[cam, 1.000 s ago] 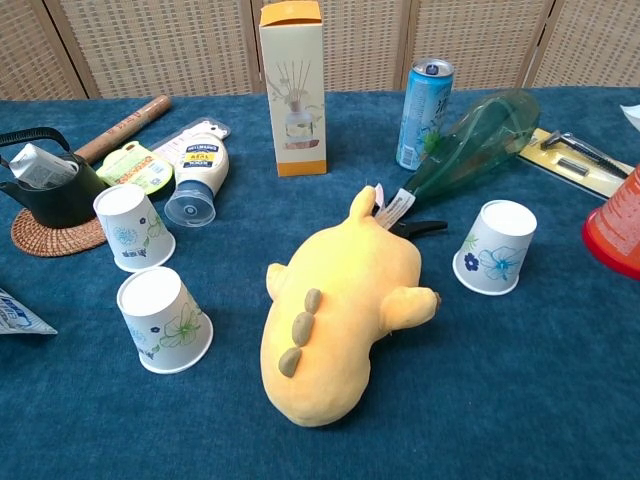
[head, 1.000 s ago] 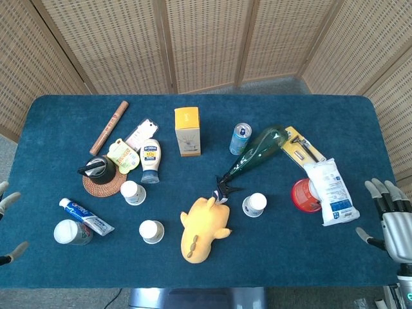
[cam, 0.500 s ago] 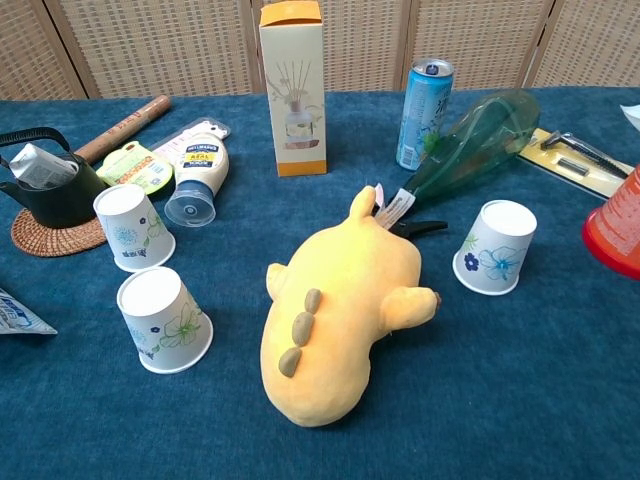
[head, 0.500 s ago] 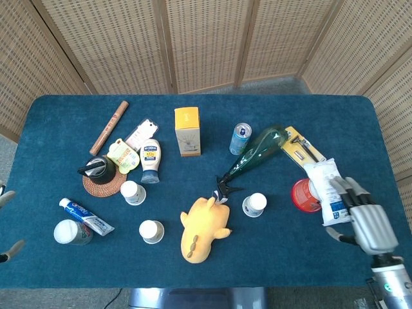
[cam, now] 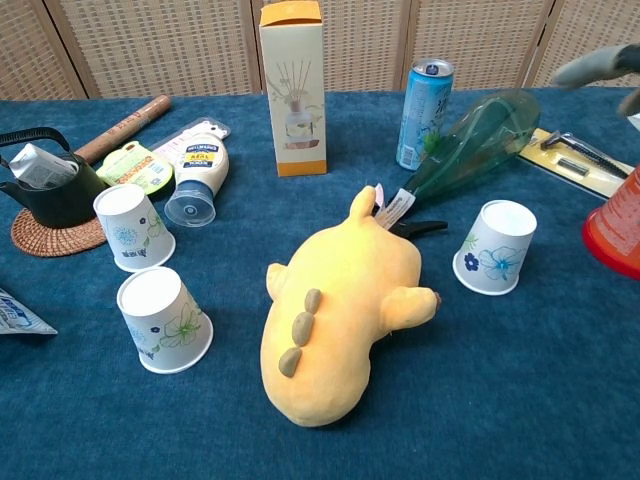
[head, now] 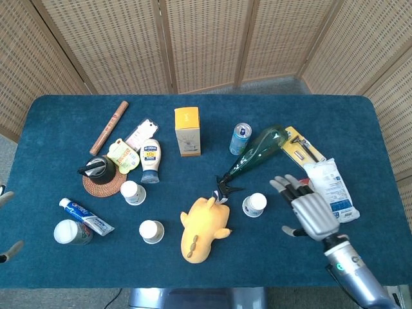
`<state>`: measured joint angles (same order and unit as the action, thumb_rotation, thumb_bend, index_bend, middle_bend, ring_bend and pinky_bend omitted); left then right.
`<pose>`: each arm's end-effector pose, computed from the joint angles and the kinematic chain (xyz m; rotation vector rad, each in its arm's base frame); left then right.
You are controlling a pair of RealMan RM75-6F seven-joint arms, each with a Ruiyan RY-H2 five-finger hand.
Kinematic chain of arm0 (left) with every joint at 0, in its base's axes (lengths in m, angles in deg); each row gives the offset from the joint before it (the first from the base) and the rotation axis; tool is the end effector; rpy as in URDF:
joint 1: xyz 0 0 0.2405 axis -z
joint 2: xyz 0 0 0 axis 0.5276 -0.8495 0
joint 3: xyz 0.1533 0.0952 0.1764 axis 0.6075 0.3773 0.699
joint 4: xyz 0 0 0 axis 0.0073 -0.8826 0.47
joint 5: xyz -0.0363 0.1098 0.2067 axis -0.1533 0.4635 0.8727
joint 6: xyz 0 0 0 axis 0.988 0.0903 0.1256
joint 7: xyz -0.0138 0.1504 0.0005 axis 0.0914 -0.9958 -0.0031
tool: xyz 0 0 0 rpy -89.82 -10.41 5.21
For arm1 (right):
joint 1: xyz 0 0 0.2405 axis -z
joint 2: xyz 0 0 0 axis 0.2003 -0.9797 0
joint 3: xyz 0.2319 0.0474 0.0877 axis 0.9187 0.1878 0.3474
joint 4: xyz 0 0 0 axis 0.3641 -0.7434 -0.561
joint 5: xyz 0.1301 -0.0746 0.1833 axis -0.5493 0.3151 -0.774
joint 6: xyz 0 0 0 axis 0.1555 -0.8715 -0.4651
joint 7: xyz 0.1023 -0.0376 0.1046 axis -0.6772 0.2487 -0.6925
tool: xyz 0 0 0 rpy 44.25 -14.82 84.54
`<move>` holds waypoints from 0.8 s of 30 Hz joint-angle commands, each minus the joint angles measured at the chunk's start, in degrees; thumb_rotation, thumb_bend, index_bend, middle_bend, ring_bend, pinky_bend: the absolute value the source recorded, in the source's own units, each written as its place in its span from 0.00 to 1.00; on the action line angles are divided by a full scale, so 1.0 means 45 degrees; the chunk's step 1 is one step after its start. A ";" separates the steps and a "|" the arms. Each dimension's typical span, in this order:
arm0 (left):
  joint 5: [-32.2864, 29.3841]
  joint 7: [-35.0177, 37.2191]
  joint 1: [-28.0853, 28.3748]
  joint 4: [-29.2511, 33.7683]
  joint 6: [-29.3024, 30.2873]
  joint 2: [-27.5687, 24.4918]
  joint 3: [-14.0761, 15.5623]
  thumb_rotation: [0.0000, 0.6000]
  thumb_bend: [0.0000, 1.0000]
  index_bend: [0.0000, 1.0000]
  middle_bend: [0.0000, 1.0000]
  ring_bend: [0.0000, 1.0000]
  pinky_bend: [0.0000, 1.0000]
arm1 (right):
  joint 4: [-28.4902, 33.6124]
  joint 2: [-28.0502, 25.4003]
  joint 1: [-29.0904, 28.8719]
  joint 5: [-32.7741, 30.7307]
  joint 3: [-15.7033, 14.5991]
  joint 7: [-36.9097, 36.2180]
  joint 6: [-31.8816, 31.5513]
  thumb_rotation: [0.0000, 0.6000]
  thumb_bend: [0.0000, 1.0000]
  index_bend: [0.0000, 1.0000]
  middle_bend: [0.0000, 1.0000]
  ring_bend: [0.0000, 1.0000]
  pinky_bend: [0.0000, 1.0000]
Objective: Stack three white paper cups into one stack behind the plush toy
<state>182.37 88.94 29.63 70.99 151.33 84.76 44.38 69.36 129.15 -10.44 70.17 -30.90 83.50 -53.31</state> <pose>-0.2584 0.1288 0.2106 -1.3937 -0.9844 -0.8828 -0.1773 -0.2465 0.0793 1.8632 -0.9315 0.9803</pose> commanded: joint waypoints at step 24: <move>-0.0123 -0.0248 0.0028 -0.0052 -0.0156 0.0089 -0.0008 1.00 0.25 0.11 0.00 0.00 0.16 | -0.2576 0.2922 -0.2693 -0.2750 0.0088 0.2674 0.2622 1.00 0.00 0.00 0.00 0.00 0.24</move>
<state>181.81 87.83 29.76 70.76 150.63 85.17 44.35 58.17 142.04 -22.37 58.00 -30.31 95.42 -41.59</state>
